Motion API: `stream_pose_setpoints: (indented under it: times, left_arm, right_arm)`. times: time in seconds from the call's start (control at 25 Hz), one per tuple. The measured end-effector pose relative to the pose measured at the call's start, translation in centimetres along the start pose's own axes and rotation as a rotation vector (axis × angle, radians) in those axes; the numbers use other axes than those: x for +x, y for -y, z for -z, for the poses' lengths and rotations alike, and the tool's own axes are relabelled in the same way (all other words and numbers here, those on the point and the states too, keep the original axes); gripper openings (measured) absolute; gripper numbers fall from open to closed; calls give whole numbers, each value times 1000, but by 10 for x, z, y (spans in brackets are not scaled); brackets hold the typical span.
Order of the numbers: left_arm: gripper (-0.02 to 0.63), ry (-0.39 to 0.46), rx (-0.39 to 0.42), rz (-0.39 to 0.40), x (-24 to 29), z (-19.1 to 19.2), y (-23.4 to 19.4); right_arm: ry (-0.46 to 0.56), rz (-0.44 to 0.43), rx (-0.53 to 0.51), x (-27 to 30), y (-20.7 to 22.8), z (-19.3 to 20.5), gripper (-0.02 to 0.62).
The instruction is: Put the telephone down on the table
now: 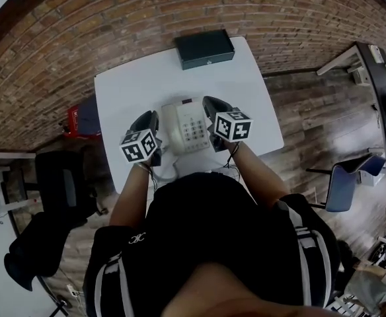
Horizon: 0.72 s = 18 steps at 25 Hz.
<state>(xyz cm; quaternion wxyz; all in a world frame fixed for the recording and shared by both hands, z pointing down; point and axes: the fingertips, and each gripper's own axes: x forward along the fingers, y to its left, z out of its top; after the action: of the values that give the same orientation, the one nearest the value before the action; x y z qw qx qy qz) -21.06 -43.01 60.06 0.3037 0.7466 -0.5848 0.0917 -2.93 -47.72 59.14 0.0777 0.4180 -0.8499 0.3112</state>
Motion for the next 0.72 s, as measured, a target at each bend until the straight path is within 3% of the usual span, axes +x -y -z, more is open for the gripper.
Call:
stream_pose_setpoints:
  times: [0.08, 0.28, 0.44, 0.56, 0.72]
  left_arm:
    - [6, 78, 55, -42, -14, -27, 5]
    - [2, 276, 234, -104, -54, -92, 38]
    - [2, 404, 318, -143, -89, -131, 63]
    - [2, 442, 335, -143, -104, -144, 77]
    - [3, 416, 316, -130, -104, -138, 80]
  right_arm:
    - [86, 5, -98, -8, -15, -24, -2]
    - [345, -15, -273, -46, -67, -93, -2]
    - [468, -1, -346, -76, -98, -127, -2]
    - [512, 13, -394, -93, -109, -138, -2]
    - [492, 20, -391, -94, -107, -131, -2]
